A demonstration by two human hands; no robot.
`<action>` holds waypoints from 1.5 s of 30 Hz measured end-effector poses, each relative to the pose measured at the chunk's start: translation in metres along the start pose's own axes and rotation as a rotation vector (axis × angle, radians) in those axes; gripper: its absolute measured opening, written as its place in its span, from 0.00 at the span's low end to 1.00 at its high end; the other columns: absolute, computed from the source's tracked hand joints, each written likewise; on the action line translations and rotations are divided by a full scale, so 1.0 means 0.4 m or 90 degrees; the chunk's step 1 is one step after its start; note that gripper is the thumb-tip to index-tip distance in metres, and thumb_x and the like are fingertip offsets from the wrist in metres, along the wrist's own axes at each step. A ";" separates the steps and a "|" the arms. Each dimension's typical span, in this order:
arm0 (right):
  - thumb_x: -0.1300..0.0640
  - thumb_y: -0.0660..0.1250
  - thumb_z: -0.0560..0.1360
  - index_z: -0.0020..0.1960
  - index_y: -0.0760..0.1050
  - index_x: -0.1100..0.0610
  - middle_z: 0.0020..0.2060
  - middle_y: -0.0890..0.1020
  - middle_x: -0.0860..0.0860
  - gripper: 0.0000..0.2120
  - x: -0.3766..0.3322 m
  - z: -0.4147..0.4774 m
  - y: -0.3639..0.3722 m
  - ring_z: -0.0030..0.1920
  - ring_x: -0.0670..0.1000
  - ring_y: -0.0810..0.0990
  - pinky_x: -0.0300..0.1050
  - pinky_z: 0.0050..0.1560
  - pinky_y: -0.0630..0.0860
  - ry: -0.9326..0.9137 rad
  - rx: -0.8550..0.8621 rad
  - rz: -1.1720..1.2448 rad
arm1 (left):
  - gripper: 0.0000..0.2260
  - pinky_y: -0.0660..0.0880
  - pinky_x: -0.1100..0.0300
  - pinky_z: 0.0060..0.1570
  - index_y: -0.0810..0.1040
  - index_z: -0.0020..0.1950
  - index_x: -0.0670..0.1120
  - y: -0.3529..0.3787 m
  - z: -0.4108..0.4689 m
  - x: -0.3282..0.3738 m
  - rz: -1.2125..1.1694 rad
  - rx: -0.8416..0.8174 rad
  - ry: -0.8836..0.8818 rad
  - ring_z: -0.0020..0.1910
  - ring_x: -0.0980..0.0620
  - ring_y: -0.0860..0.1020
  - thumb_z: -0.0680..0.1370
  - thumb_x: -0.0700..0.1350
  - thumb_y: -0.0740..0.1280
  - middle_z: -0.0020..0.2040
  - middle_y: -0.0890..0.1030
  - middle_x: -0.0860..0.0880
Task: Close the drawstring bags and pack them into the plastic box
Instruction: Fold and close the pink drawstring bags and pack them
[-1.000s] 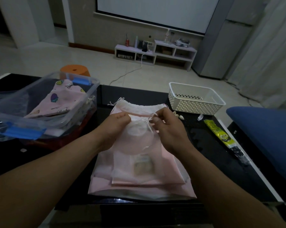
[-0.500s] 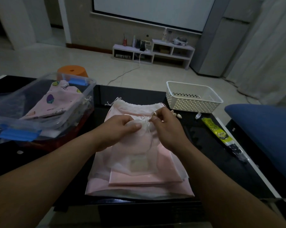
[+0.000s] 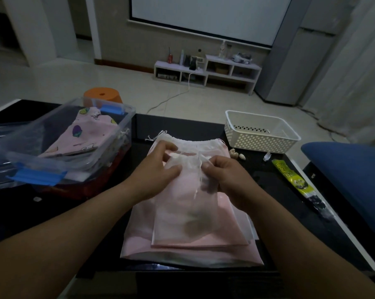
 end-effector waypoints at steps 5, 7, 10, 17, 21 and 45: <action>0.54 0.68 0.82 0.58 0.81 0.57 0.48 0.86 0.58 0.09 0.000 0.000 0.015 0.44 0.58 0.86 0.49 0.40 0.82 0.008 -0.027 -0.007 | 0.21 0.77 0.59 0.54 0.68 0.67 0.60 0.023 -0.012 0.017 0.048 -0.039 0.116 0.55 0.60 0.78 0.78 0.49 0.72 0.58 0.76 0.61; 0.53 0.69 0.82 0.61 0.81 0.53 0.51 0.87 0.56 0.09 -0.002 -0.002 0.025 0.49 0.59 0.87 0.47 0.41 0.83 -0.002 -0.035 -0.002 | 0.20 0.77 0.59 0.55 0.69 0.68 0.57 0.033 -0.006 0.018 0.031 -0.041 0.100 0.55 0.59 0.79 0.79 0.50 0.72 0.57 0.78 0.58; 0.50 0.71 0.80 0.61 0.84 0.49 0.50 0.88 0.49 0.10 -0.016 -0.001 0.031 0.51 0.51 0.87 0.47 0.46 0.84 -0.047 -0.013 0.003 | 0.11 0.80 0.52 0.56 0.78 0.63 0.51 0.042 0.015 0.027 -0.097 -0.031 -0.014 0.53 0.52 0.82 0.80 0.50 0.69 0.53 0.84 0.51; 0.50 0.71 0.79 0.53 0.83 0.54 0.43 0.87 0.54 0.08 -0.008 0.008 0.036 0.41 0.58 0.85 0.51 0.38 0.79 -0.011 -0.001 -0.045 | 0.07 0.73 0.52 0.43 0.77 0.45 0.42 0.079 0.042 0.028 -0.198 -0.025 -0.077 0.40 0.49 0.75 0.78 0.44 0.68 0.40 0.79 0.47; 0.57 0.69 0.80 0.47 0.82 0.55 0.37 0.83 0.49 0.05 0.015 0.009 0.032 0.39 0.50 0.80 0.45 0.40 0.76 0.025 -0.029 -0.041 | 0.15 0.74 0.52 0.41 0.80 0.32 0.48 0.070 0.039 0.017 -0.460 0.112 -0.242 0.38 0.45 0.76 0.77 0.37 0.62 0.33 0.78 0.46; 0.56 0.64 0.83 0.37 0.86 0.57 0.47 0.87 0.57 0.19 0.042 0.016 0.023 0.50 0.58 0.85 0.53 0.50 0.80 0.129 0.135 0.442 | 0.26 0.68 0.62 0.30 0.62 0.32 0.50 0.043 0.064 -0.017 -0.875 0.156 -0.377 0.24 0.53 0.57 0.86 0.61 0.56 0.27 0.60 0.51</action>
Point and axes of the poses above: each hand's wrist, its own z-axis towards the middle knuckle, its own y-axis out of the palm, x = y × z, the point moved 3 cm from there along z, towards the middle knuckle
